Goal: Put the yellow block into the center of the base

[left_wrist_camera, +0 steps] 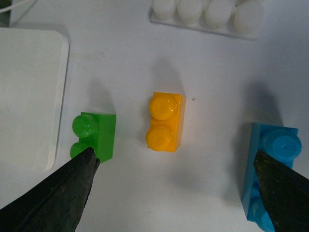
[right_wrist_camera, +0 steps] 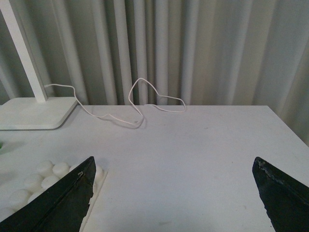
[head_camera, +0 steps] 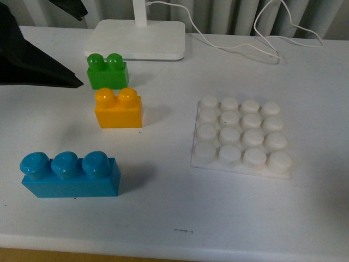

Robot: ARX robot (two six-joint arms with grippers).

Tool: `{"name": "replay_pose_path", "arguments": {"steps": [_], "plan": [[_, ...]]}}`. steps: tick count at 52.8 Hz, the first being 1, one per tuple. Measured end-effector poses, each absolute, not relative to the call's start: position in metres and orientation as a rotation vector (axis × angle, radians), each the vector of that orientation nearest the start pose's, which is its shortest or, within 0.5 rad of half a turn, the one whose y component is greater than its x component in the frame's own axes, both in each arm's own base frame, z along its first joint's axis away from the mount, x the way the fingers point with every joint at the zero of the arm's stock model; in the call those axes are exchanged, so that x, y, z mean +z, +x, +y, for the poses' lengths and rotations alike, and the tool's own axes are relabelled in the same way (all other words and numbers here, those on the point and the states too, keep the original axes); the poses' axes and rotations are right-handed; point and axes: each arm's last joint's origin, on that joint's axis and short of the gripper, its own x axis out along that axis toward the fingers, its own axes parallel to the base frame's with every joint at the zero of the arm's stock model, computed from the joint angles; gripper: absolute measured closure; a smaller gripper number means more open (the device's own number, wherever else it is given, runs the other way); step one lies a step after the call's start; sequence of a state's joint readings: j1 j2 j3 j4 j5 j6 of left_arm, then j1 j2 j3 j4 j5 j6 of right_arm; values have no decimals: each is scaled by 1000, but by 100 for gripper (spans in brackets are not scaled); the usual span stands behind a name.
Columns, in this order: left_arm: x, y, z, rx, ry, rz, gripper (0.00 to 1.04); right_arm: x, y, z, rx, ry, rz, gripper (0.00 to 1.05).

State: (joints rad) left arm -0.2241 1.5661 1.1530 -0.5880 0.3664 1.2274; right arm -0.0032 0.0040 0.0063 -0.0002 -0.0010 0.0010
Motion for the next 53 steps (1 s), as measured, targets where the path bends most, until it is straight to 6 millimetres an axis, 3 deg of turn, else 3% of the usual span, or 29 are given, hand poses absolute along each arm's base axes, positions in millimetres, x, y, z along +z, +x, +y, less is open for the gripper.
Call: {"name": "replay_pose_path", "arguments": {"steps": [24, 53], "plan": [[195, 345, -93, -1086, 994, 579, 6, 165, 98, 0, -2, 1, -2, 9], [163, 369, -108, -1126, 982, 617, 6, 165, 98, 0, -2, 1, -2, 9]]}}
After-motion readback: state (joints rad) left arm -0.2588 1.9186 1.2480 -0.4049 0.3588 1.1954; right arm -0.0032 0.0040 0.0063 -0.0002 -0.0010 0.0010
